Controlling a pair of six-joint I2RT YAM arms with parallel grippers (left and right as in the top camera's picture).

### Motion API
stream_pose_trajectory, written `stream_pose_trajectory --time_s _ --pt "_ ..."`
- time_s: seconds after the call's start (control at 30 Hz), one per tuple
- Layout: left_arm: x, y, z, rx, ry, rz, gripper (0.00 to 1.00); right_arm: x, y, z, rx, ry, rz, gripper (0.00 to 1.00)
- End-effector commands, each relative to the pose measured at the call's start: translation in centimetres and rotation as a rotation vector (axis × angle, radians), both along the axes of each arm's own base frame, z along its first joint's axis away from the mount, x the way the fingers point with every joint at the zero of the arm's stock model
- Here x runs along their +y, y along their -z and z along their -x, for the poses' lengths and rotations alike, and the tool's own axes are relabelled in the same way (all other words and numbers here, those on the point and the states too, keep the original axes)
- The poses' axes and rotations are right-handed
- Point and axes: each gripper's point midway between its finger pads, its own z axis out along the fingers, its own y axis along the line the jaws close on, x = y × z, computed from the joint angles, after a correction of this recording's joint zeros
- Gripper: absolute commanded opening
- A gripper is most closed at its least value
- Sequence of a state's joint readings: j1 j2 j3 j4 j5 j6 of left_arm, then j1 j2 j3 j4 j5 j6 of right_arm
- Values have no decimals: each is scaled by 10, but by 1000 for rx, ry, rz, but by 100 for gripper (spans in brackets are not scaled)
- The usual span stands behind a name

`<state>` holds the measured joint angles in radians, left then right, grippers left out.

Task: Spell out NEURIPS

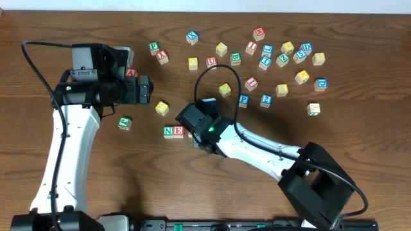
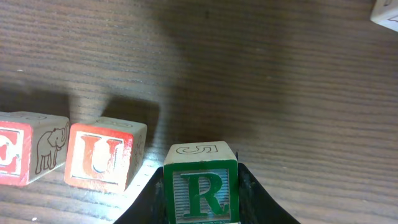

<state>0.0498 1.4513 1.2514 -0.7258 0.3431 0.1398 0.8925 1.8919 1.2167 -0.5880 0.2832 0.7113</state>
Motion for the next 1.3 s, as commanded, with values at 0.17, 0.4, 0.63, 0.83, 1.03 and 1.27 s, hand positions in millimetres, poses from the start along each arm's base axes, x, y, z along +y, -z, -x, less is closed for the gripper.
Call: stream_pose_trajectory --time_s 0.17,0.4,0.63,0.83,1.03,1.27 --pt "-1 -9 -4 -27 22 0 98 8 9 -2 6 -24 8 10" --pt "-1 -9 -4 -27 22 0 98 9 9 -3 1 -27 3 10" --pt "-1 -9 -4 -28 22 0 98 12 8 -5 -9 -37 -3 10" --pt "-1 -9 -4 -28 22 0 98 13 8 -8 -21 -39 -4 10" --pt "-1 -9 -4 -27 22 0 98 13 11 -10 -27 -45 5 9" --pt "-1 -9 -4 -27 22 0 98 12 11 -14 -47 -45 19 9"
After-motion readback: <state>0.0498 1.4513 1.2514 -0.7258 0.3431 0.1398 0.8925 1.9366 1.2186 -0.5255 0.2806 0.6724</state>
